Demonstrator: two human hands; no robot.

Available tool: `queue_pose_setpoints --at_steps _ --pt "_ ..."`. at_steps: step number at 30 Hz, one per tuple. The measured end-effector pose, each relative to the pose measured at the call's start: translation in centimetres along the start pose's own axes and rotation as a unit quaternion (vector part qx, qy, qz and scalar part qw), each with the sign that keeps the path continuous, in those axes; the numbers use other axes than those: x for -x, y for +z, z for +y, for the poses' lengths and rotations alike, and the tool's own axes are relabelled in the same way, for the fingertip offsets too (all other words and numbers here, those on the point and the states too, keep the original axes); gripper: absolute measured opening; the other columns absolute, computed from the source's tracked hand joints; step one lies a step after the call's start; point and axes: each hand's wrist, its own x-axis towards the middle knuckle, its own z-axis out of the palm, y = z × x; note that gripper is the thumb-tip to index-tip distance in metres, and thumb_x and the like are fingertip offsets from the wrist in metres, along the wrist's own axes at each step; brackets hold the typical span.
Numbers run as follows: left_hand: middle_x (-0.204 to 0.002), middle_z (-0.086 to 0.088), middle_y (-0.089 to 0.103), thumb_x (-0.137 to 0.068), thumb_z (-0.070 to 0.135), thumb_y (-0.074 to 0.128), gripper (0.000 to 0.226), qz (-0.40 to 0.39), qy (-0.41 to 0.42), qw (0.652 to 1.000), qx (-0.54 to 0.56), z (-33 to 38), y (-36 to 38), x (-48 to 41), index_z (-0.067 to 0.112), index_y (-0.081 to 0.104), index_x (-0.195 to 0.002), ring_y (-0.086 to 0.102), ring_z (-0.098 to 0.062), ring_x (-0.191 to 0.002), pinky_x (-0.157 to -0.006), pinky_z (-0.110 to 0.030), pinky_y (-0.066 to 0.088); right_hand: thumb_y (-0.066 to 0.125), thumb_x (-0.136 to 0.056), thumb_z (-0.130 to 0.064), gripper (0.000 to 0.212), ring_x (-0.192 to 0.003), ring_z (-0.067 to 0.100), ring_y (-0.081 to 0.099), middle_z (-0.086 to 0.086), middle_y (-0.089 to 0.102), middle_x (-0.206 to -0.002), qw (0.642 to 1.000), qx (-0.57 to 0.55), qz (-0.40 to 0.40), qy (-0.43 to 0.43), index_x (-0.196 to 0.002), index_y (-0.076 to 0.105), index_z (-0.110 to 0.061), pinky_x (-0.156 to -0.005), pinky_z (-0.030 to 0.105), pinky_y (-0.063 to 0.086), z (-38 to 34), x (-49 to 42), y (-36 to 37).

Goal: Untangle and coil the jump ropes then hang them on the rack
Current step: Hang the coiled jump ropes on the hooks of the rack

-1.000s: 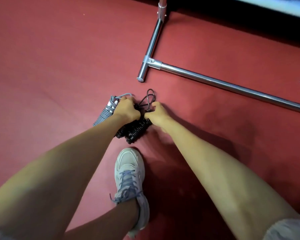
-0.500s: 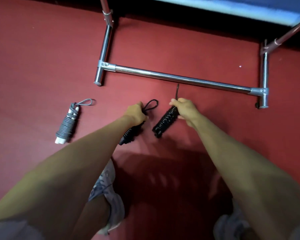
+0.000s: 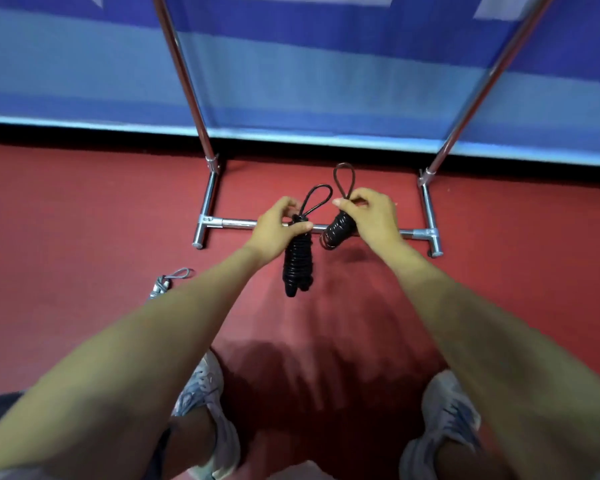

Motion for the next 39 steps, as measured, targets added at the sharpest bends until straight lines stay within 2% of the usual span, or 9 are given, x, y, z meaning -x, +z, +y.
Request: queue_pose_setpoints --at_steps 7,12,15,21,24,27,32,36,39 --pt "-0.084 0.001 0.051 -0.081 0.003 0.069 0.034 0.046 0.067 0.995 0.061 14.3 -1.5 3.2 0.023 0.043 -0.079 0.049 -0.019 -0.08 -0.073 -0.036 0.043 0.071 -0.083 -0.032 0.023 -0.071 0.018 0.051 0.002 0.06 -0.075 0.991 -0.001 0.098 -0.089 -0.073 0.058 -0.017 -0.067 0.028 0.036 -12.3 1.6 -11.2" --pt "-0.091 -0.003 0.055 -0.08 0.007 0.07 0.031 0.067 0.152 0.983 0.073 24.6 -3.2 6.4 0.024 0.045 -0.078 0.053 -0.02 -0.081 -0.072 -0.035 0.046 0.07 -0.084 -0.036 0.033 -0.074 0.02 0.055 0.0 0.063 -0.075 0.977 -0.026 0.163 -0.134 -0.062 0.049 -0.024 -0.077 0.038 0.047 -20.1 3.4 -17.6" --pt "-0.084 -0.003 0.057 -0.084 0.01 0.068 0.027 0.081 0.2 0.972 0.093 30.3 -4.4 8.4 0.023 0.045 -0.078 0.058 -0.021 -0.075 -0.068 -0.038 0.051 0.073 -0.081 -0.035 0.031 -0.074 0.027 0.061 0.005 0.069 -0.074 0.972 -0.021 0.167 -0.163 -0.063 0.054 -0.018 -0.074 0.045 0.053 -24.5 4.4 -21.1" --pt "-0.079 -0.004 0.068 -0.087 0.015 0.066 0.021 0.098 0.28 0.951 0.087 39.8 -6.4 11.2 0.02 0.05 -0.074 0.064 -0.024 -0.076 -0.067 -0.034 0.049 0.072 -0.083 -0.034 0.033 -0.063 0.011 0.053 0.011 0.072 -0.079 0.967 -0.014 0.163 -0.195 -0.08 0.067 -0.001 -0.067 0.029 0.044 -32.0 6.1 -27.0" --pt "-0.073 0.004 0.062 -0.083 0.018 0.073 0.021 0.127 0.302 0.942 0.069 43.6 -7.0 11.6 0.023 0.057 -0.07 0.058 -0.017 -0.074 -0.069 -0.028 0.044 0.071 -0.084 -0.034 0.033 -0.068 0.015 0.053 0.013 0.069 -0.078 0.96 -0.009 0.185 -0.208 -0.08 0.07 -0.001 -0.069 0.033 0.048 -34.8 6.3 -29.1" --pt "-0.075 0.002 0.062 -0.08 0.017 0.076 0.017 0.148 0.316 0.936 0.057 46.5 -7.8 11.4 0.019 0.06 -0.073 0.055 -0.014 -0.076 -0.072 -0.026 0.041 0.071 -0.085 -0.028 0.026 -0.071 0.017 0.057 0.003 0.067 -0.069 0.957 -0.006 0.188 -0.221 -0.076 0.071 -0.004 -0.074 0.036 0.053 -37.0 6.0 -30.8" --pt "-0.079 -0.003 0.067 -0.075 0.016 0.081 0.021 0.179 0.306 0.928 0.112 49.2 -9.3 8.0 0.021 0.063 -0.065 0.065 -0.021 -0.083 -0.084 -0.037 0.053 0.076 -0.081 -0.029 0.027 -0.087 0.023 0.061 0.006 0.068 -0.092 0.949 0.037 0.219 -0.222 -0.097 0.063 -0.011 -0.078 0.033 0.048 -39.9 2.7 -32.9" --pt "-0.08 -0.003 0.067 -0.077 0.022 0.079 0.018 0.194 0.295 0.929 0.112 51.6 -9.3 5.2 0.02 0.063 -0.069 0.059 -0.014 -0.072 -0.062 -0.025 0.047 0.078 -0.078 -0.038 0.032 -0.085 0.025 0.064 0.002 0.066 -0.091 0.945 0.054 0.252 -0.2 -0.084 0.054 -0.018 -0.078 0.041 0.053 -41.5 -1.8 -33.8" --pt "-0.087 -0.003 0.071 -0.077 0.026 0.079 0.016 0.222 0.306 0.921 0.093 53.9 -9.4 3.0 0.022 0.064 -0.071 0.065 -0.018 -0.082 -0.078 -0.03 0.053 0.077 -0.079 -0.037 0.031 -0.081 0.021 0.061 0.002 0.066 -0.09 0.941 0.067 0.264 -0.203 -0.084 0.055 -0.016 -0.07 0.035 0.05 -42.7 -4.6 -34.2"
